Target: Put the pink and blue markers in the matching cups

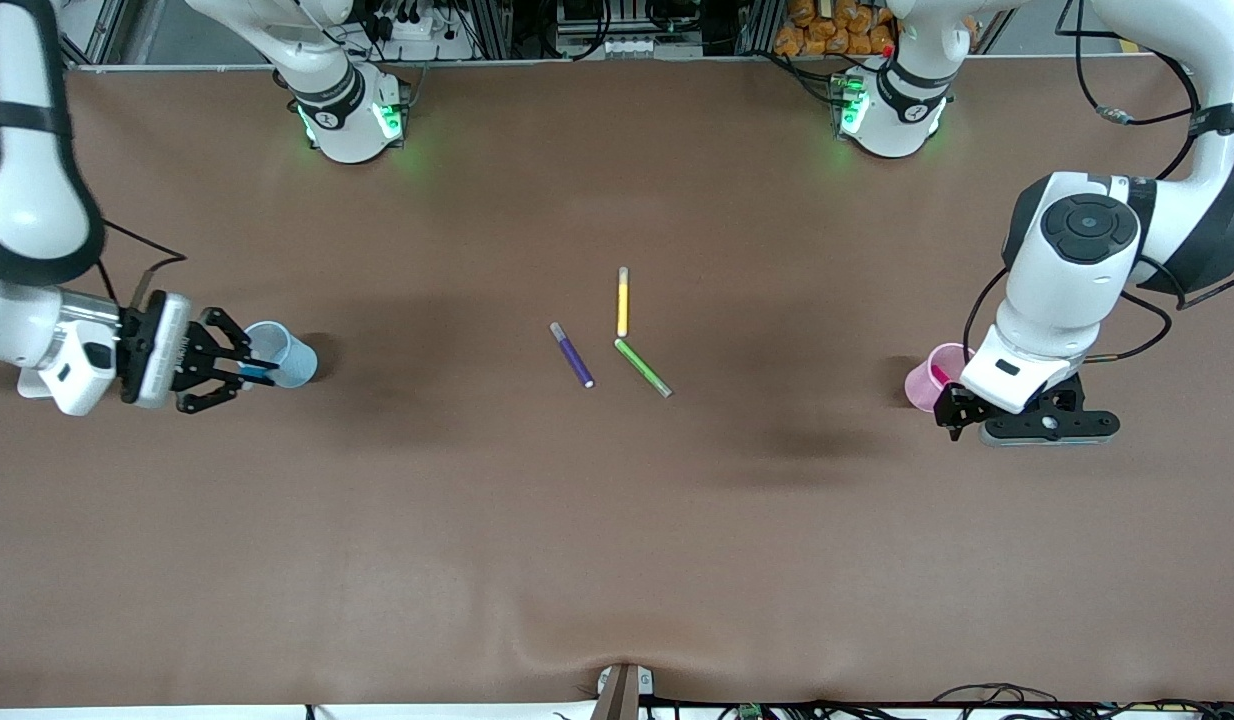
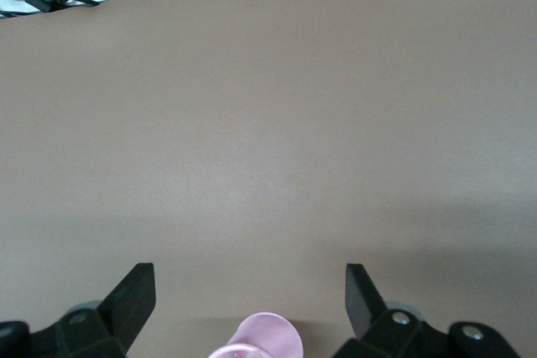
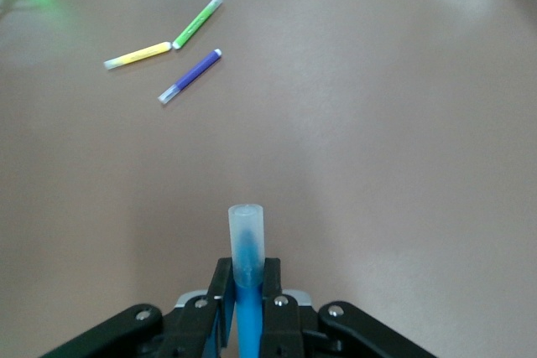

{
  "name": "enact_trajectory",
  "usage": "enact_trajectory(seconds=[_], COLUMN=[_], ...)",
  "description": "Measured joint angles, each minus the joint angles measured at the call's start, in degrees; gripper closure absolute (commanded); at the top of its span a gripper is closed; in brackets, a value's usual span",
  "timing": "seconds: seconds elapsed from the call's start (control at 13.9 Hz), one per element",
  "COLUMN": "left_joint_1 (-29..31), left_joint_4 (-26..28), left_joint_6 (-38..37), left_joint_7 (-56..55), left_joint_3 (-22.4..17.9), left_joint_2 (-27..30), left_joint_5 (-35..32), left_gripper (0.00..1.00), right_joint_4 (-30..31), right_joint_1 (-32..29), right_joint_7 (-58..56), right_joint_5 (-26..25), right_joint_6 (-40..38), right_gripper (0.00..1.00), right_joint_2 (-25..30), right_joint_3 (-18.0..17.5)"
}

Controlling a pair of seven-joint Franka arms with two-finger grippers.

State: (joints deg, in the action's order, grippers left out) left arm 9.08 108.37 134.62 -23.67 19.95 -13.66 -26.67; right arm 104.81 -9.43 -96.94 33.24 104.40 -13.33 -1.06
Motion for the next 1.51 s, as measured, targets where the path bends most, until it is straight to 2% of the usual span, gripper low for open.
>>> enact_trajectory(seconds=[0.22, 0.36, 0.43, 0.57, 0.72, 1.0, 1.08, 1.15, 1.29, 1.51], left_joint_1=[-0.44, -2.41, -4.13, -8.67, -10.76, -10.79, -10.89, -11.26, -12.41, -12.92], left_joint_4=[-4.05, -6.83, -8.16, -10.34, -11.69, -14.07, -14.66, -15.30, -16.16, -16.34], left_joint_6=[-6.87, -13.30, -16.16, -20.50, -23.14, -30.84, -33.21, -35.75, -40.14, -42.12], left_joint_7=[0.08, 1.08, 2.60, 7.00, 11.76, 13.79, 14.29, 14.90, 16.49, 20.36], left_joint_3=[2.95, 2.49, 0.88, -5.00, -9.17, -10.70, -11.02, -11.74, -13.92, -16.75], left_joint_2=[0.21, 1.11, 1.85, 3.57, 5.00, 7.76, 8.92, 10.26, 13.25, 15.97], left_joint_5=[2.83, 4.56, 5.76, 9.51, 12.76, 16.02, 17.41, 18.49, 20.39, 23.40], left_gripper=[0.00, 0.00, 0.00, 0.00, 0.00, 0.00, 0.00, 0.00, 0.00, 0.00], right_joint_4=[0.27, 0.44, 0.51, 0.54, 0.52, 0.52, 0.54, 0.56, 0.57, 0.29], right_joint_1=[-2.83, -4.21, -5.04, -6.38, -6.68, -6.96, -7.25, -7.54, -7.85, -7.87], right_joint_7=[-2.23, -4.30, -5.65, -7.26, -7.38, -7.30, -7.30, -7.31, -7.31, -6.06], right_joint_5=[0.29, 0.32, 0.34, 0.46, 0.49, 0.48, 0.48, 0.47, 0.47, 0.45], right_joint_6=[-2.91, -2.90, -2.91, -3.98, -5.65, -7.76, -8.07, -8.19, -8.19, -8.04], right_gripper=[1.00, 1.00, 1.00, 1.00, 1.00, 1.00, 0.62, 0.01, 0.00, 0.00], right_joint_2=[-2.88, -5.87, -7.51, -10.03, -10.74, -10.75, -10.81, -10.86, -10.89, -10.86], right_joint_3=[0.01, 0.02, 0.03, 0.03, 0.02, 0.04, 0.04, 0.05, 0.05, 0.02])
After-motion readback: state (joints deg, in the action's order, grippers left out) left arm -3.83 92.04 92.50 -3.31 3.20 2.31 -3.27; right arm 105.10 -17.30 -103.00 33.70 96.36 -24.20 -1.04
